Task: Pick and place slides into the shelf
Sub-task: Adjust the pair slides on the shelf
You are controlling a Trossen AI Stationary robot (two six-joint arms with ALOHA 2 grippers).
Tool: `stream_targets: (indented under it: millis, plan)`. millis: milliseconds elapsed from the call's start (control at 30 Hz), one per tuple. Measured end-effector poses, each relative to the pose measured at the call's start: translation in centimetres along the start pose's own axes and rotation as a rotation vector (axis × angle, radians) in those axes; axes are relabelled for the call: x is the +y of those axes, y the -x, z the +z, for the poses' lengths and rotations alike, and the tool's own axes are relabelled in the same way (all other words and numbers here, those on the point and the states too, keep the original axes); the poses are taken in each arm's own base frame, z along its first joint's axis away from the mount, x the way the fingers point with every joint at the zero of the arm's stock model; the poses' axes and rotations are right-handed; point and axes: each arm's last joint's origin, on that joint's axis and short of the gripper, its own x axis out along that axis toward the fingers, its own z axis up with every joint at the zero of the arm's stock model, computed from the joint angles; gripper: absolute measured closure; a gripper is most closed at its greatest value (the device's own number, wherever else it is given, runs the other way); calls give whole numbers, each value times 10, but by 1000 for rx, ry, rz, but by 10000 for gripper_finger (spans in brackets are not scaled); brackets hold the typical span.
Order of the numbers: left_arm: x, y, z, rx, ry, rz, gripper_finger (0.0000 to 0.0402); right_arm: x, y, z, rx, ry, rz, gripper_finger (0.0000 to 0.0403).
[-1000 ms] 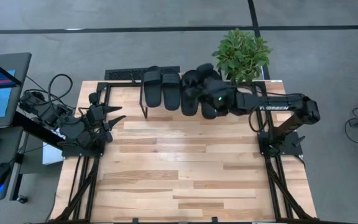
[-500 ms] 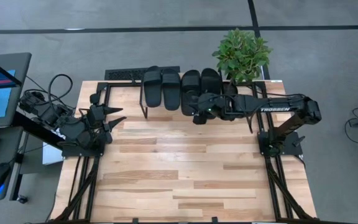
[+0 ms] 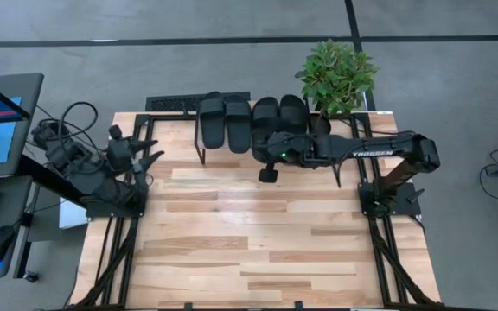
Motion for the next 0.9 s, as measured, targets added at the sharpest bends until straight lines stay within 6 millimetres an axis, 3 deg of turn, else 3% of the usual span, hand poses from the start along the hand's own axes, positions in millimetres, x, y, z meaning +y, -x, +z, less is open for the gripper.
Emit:
stream_targets:
  millis: [333,567,733,900]
  plan:
    - [11,9,-6,-20,45,-13,252,27,-38,10,-67,48,87,403]
    - [11,9,-8,-15,40,-18,252,39,-62,30,-124,119,181,403]
    - [12,9,-9,-10,28,-18,252,39,-74,44,-119,162,177,403]
    - [12,9,-10,-2,22,-22,252,36,-92,38,-70,162,171,403]
